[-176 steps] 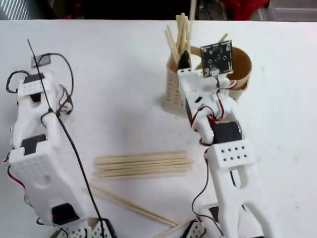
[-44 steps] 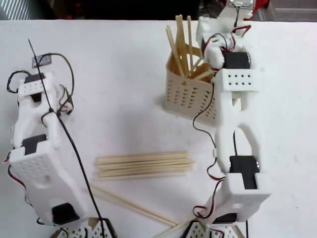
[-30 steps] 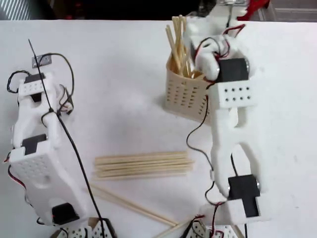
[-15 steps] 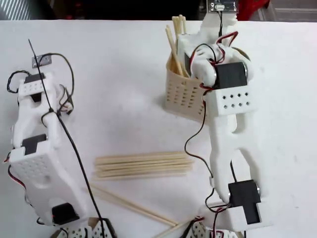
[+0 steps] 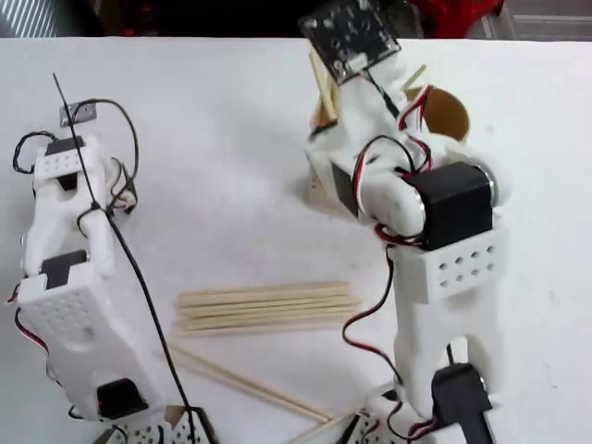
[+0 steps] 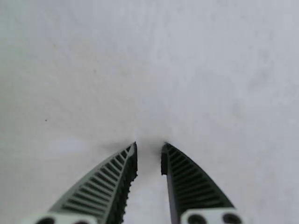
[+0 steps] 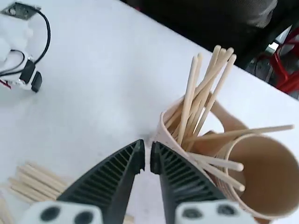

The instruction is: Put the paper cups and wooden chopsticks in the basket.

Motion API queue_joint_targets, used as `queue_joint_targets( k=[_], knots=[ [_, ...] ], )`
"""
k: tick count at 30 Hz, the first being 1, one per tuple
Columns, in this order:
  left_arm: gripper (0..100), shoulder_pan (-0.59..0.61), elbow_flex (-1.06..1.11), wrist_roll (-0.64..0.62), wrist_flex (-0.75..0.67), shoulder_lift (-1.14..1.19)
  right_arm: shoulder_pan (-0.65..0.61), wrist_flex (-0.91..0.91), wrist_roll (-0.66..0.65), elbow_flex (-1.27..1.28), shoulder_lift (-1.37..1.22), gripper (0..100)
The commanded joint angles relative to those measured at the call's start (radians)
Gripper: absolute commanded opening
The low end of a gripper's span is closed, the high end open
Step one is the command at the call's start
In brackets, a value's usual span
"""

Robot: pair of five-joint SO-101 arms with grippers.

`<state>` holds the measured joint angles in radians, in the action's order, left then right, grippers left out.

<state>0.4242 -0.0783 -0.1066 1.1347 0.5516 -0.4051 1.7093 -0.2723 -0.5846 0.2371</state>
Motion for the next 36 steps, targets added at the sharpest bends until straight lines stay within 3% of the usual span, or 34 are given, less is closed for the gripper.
queue_joint_targets(
  k=[1, 5, 9, 14, 19, 24, 30, 36],
  knots=[
    [11, 0.012, -0.049, 0.009, 0.038, -0.018, 0.024, 0.015, -0.015, 0.169, 0.096, 2.7],
    [11, 0.019, -0.187, 0.245, 0.267, -0.087, 0.019, -0.005, -0.017, 0.479, 0.242, 2.6],
    [11, 0.016, -0.316, 0.400, 0.471, -0.206, 0.025, -0.151, -0.023, 0.825, 0.438, 1.7],
    [11, -0.016, -0.345, 0.651, 0.657, -0.374, 0.027, -0.315, -0.218, 1.267, 0.584, 1.9],
    [11, -0.084, -0.083, 0.847, 0.651, -0.544, 0.061, -0.426, -0.365, 1.564, 0.596, 2.1],
    [11, -0.251, 0.288, 1.002, 0.595, -0.739, 0.125, -0.575, -0.390, 1.738, 0.596, 2.1],
    [11, -0.450, 0.675, 0.999, 0.284, -0.888, 0.291, -0.671, -0.345, 1.837, 0.596, 1.9],
    [15, -0.516, 0.809, 0.936, 0.015, -0.829, 0.495, -0.736, -0.336, 1.883, 0.596, 1.8]
  ],
)
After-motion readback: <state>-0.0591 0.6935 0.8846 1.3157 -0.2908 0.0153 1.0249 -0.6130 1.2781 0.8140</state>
